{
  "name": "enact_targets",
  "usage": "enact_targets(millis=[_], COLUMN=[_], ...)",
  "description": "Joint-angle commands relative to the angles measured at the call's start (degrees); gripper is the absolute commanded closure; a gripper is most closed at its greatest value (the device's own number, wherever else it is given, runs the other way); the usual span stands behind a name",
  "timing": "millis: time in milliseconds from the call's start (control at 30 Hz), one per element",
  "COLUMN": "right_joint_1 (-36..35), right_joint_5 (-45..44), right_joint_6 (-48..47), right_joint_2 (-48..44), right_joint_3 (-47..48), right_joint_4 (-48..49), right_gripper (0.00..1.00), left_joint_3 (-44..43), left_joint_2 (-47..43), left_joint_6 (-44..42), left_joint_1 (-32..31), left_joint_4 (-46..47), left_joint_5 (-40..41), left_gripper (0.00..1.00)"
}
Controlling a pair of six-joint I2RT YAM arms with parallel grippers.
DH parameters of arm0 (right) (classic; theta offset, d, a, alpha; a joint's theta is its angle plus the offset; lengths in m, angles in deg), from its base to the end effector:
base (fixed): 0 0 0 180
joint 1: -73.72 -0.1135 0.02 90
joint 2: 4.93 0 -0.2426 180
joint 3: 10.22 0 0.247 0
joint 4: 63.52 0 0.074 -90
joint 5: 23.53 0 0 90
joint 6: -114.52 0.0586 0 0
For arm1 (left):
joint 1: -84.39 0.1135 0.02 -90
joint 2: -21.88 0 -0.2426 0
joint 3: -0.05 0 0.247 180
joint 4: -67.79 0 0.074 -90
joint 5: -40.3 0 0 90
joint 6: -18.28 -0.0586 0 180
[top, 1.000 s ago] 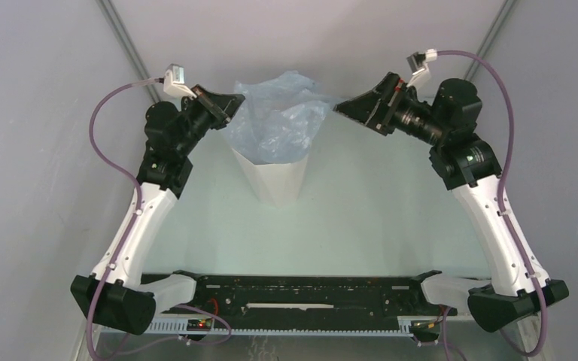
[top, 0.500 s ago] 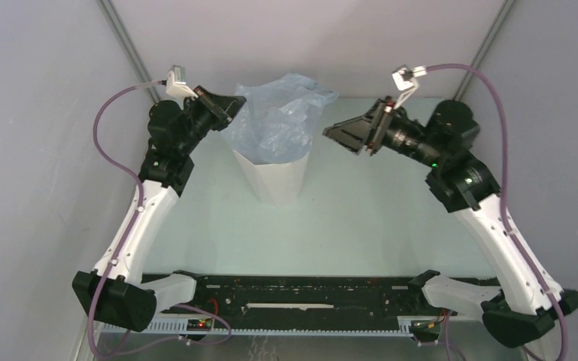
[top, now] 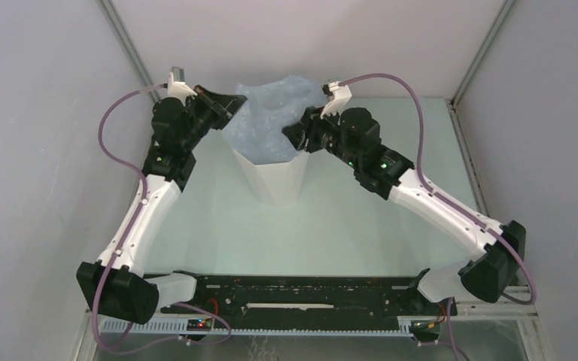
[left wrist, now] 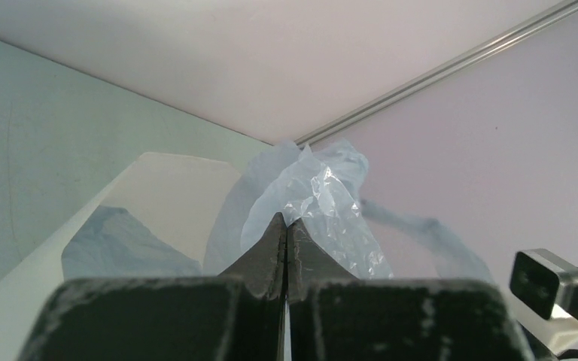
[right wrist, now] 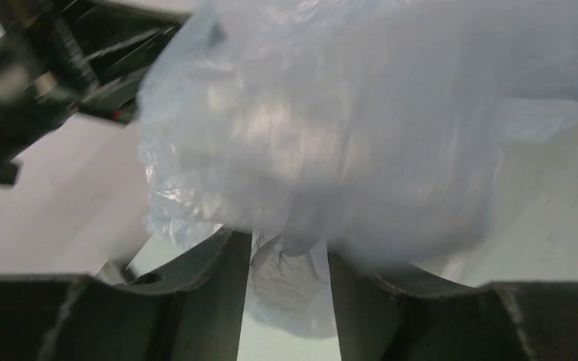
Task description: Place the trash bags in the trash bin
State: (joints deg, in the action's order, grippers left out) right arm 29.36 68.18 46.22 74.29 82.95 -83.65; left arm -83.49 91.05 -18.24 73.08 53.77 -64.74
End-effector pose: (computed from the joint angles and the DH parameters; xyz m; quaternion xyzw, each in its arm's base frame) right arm 0.2463 0.2433 0.3971 -0.1560 0.7277 0.3734 0.5539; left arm 0.2947 -0.0745 0.4023 -0.1648 0.6855 -0.4546 0.5443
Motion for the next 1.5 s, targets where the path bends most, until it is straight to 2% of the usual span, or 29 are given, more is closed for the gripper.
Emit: enact_targets(millis=[0,167,300,433,600,733,933,1033,1133,1233,1467], right_joint_1=[-0.38,-0.37,-0.58,-0.47,0.31,0.54,4.95,6.83,8.52,9.53,8.15], right_joint_5=[-14.17,-15.43,-12.78,-10.26,-8.72,-9.32,-5.79,-1.61,2.42,2.03,0.59], right_joint_6=[-3.08,-5.15,-4.52,-5.03,-0.73,0.99,9.91,15.01,19.33,21.26,14.34], right_joint_2=[4.97,12.21,9.94,7.10,7.21,4.48,-2.31,-2.11,0.52,5.68,17.03], right_joint_3=[1.13,4.92,3.28,9.80,23.40,27.75,26.86,27.69,28.75,35.72,50.31], right_joint_4=[11.47,8.32,3.75,-4.59,-23.54,-34.51,-36.37,-34.51,-32.24,-34.52,-36.07], right_gripper=[0.52,0.54,0.52,0.49,0.30,0.16,0.00,0.00,0.00,0.00,0.00], left_joint_3=[0.72,3.51,6.15,9.13,8.66,8.83,11.01,11.79,12.10,11.69,11.80], left_joint_2=[1.42,3.80,3.32,1.88,0.29,-1.83,-5.39,-7.07,-7.62,-8.28,-9.69], left_joint_6=[3.78,2.99,-1.81,-3.55,-6.74,-7.77,-9.72,-10.04,-10.94,-10.89,-17.09], left_joint_1=[0.50,0.18,-0.99,-1.00,-1.00,-1.08,-1.24,-1.81,-2.07,-2.29,-4.51], left_joint_4=[6.72,13.73,14.33,15.90,14.72,14.39,13.56,12.70,11.98,10.43,6.02], left_joint_5=[-1.22,-3.28,-3.31,-3.43,-3.06,-3.30,-3.25,-3.62,-4.82,-5.86,-6.90], left_gripper=[1.00,1.00,1.00,1.00,1.00,1.00,1.00,1.00,1.00,1.00,1.00])
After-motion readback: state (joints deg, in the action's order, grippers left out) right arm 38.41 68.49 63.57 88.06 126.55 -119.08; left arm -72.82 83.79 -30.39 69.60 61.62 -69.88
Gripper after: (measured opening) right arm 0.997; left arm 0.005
